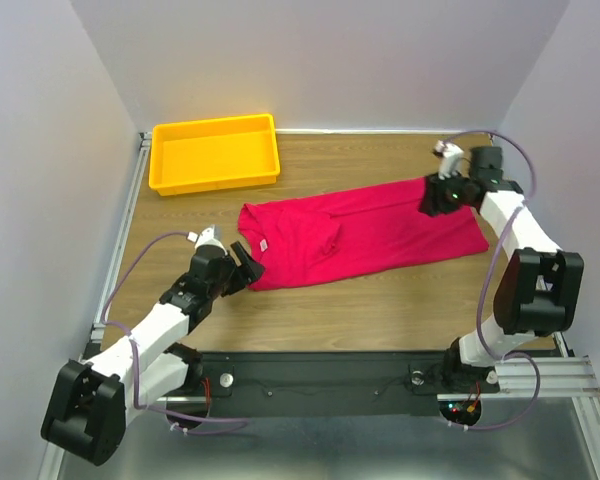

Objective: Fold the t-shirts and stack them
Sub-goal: Fold the tshirt

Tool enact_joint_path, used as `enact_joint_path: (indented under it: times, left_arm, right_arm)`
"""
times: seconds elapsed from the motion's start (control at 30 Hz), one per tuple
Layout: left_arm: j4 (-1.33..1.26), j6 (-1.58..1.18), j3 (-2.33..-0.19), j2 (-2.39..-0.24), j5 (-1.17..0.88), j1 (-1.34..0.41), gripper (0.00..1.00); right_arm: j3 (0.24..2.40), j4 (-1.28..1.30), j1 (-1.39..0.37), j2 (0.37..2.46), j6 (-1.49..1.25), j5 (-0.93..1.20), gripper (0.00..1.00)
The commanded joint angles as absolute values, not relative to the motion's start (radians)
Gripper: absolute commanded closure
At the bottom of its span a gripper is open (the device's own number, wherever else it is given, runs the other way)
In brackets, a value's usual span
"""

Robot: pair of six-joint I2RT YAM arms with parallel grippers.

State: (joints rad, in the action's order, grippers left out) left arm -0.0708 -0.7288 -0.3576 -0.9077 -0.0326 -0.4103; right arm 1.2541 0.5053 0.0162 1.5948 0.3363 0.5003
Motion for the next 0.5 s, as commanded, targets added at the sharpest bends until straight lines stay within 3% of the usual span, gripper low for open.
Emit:
enact_joint_path:
  times: [0.0,0.23,0.47]
  left_arm:
    - [-0.084,-0.81,-0.318,-0.917,-0.057,-0.403,0.21]
    - [-0.043,-0.847,-0.334,-0.996,-0.034,-0.403,0.21]
    - [-0.055,-0.844,-0.339,-0.997,-0.034,-0.403,0.21]
  right_arm:
    - [1.192,0.495,0.176,1.534,0.34,0.477,0.49]
    - [1.161,0.497,0.389,1.584,0.328,0.42,0.47]
    - [1.137,0.495,0.452,1.649,0.354,0.365,0.4]
